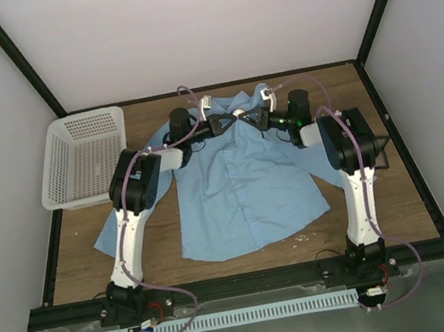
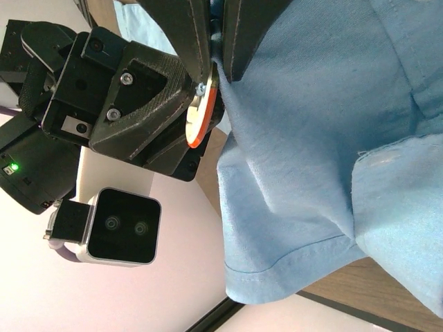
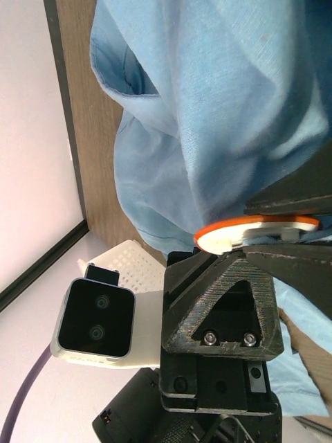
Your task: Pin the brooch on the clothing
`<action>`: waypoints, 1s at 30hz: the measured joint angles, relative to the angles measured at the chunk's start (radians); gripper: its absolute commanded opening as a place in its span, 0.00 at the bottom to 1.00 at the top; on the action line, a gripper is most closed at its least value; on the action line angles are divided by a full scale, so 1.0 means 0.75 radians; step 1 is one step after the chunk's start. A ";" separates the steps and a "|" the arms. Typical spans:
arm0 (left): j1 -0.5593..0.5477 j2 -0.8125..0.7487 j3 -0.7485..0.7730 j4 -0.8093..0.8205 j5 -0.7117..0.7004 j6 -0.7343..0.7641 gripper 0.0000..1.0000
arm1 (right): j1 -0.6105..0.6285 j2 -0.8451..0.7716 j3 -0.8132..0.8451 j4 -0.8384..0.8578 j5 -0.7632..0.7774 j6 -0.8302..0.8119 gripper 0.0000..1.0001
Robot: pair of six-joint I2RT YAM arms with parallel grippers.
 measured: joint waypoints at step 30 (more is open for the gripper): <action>-0.021 -0.072 -0.093 0.005 0.093 0.126 0.00 | -0.102 0.003 0.251 -0.403 -0.344 -0.249 0.17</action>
